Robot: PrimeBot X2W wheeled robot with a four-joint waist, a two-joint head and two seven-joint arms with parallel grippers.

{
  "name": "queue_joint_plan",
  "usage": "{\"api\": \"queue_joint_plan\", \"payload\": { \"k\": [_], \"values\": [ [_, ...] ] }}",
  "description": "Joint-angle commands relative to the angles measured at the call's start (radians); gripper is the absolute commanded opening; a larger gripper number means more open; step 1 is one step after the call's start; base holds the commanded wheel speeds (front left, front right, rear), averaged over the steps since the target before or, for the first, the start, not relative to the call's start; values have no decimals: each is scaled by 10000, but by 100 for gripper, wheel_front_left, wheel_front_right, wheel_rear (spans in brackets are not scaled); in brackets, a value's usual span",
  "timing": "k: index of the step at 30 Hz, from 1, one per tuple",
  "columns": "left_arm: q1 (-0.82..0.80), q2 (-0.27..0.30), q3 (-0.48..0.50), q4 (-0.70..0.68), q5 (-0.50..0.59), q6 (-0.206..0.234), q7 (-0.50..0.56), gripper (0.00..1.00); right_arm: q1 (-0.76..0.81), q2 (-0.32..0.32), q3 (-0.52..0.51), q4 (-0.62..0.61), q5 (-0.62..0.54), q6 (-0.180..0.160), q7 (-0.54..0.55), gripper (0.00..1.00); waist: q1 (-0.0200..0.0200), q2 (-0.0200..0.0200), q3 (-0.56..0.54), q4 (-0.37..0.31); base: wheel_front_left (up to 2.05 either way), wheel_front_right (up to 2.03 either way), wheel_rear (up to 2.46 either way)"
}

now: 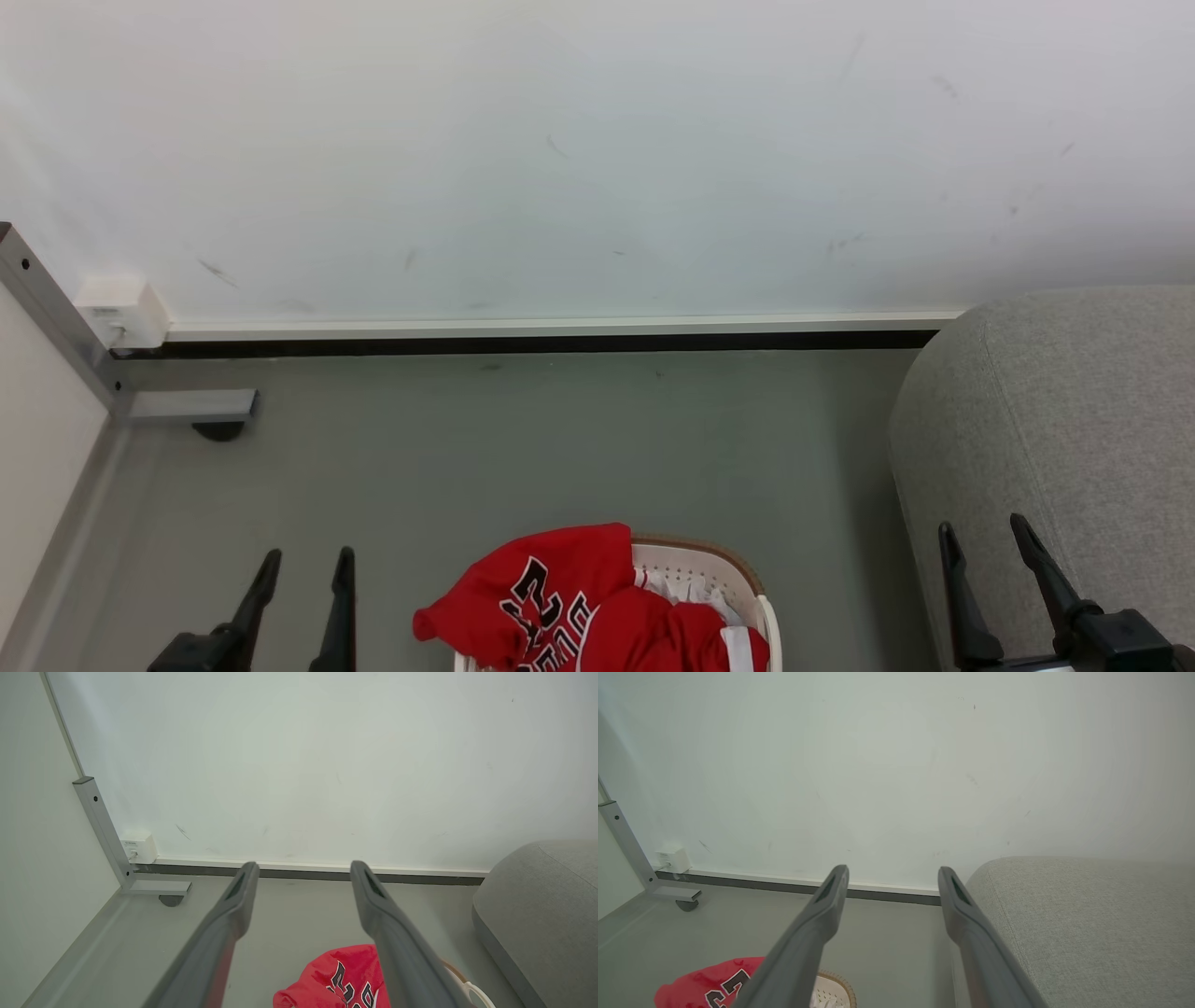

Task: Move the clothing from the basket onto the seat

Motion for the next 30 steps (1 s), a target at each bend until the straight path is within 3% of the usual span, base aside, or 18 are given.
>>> {"api": "queue_joint_plan", "payload": {
  "k": [1,19,30],
  "values": [
    [-10,70,74,23,37,-21,-11,100,44,-68,-24,44,125,-21,-4,100,0,0,-6,4,0,0,0],
    [-225,66,34,123,-81,-36,-9,100,-270,-62,133,-156,382,-21,-4,100,0,0,368,-383,0,0,0],
    [-1983,64,-1519,1840,-292,-35,-9,100,-1101,-59,105,-763,191,-21,1,100,0,0,2002,-916,0,0,0]
  ]
}}
